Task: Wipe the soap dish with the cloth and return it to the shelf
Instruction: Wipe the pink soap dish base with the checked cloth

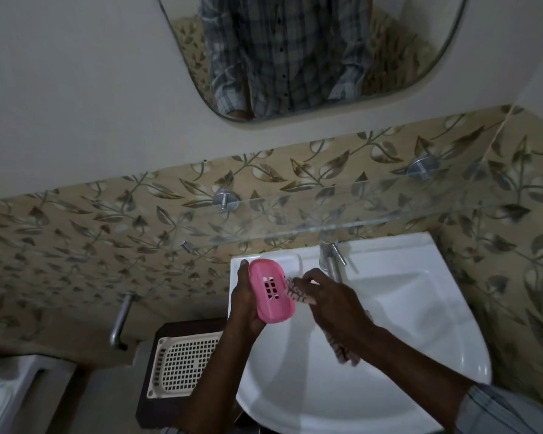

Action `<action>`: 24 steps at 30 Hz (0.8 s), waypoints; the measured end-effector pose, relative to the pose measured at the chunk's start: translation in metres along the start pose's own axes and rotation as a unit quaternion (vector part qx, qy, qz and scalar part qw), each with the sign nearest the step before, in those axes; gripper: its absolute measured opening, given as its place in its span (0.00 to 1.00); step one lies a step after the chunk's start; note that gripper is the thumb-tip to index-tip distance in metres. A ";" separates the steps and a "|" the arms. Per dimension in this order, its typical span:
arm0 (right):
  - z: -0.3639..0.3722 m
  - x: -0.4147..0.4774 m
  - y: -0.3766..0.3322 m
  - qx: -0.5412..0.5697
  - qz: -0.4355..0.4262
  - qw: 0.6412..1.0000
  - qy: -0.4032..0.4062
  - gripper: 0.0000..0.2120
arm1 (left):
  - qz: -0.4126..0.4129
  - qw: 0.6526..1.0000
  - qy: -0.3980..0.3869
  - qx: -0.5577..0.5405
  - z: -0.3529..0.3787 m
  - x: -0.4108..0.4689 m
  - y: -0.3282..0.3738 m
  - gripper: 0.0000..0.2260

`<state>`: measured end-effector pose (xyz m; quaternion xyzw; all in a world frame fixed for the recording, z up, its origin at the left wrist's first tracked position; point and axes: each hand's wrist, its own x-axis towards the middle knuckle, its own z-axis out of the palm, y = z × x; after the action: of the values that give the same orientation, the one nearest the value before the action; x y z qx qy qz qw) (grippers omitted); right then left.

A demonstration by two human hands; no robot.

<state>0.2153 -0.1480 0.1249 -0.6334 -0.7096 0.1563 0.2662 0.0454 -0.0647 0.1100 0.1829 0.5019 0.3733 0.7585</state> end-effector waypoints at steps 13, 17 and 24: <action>0.022 -0.035 -0.032 0.027 -0.036 0.999 -0.016 0.15 | 0.102 0.993 0.061 0.024 0.002 0.005 -0.017 0.31; 0.003 -0.035 0.007 0.099 0.127 0.987 0.019 0.05 | 0.066 0.985 -0.108 -0.113 -0.019 -0.006 -0.011 0.26; 0.007 -0.034 -0.019 0.400 0.150 0.893 -0.142 0.17 | 0.070 0.954 -0.248 -0.156 -0.012 -0.012 -0.022 0.32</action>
<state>0.1977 -0.1837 0.1234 -0.5431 -0.5135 0.5539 0.3668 0.0402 -0.0888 0.0980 0.1844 0.2193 0.4421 0.8500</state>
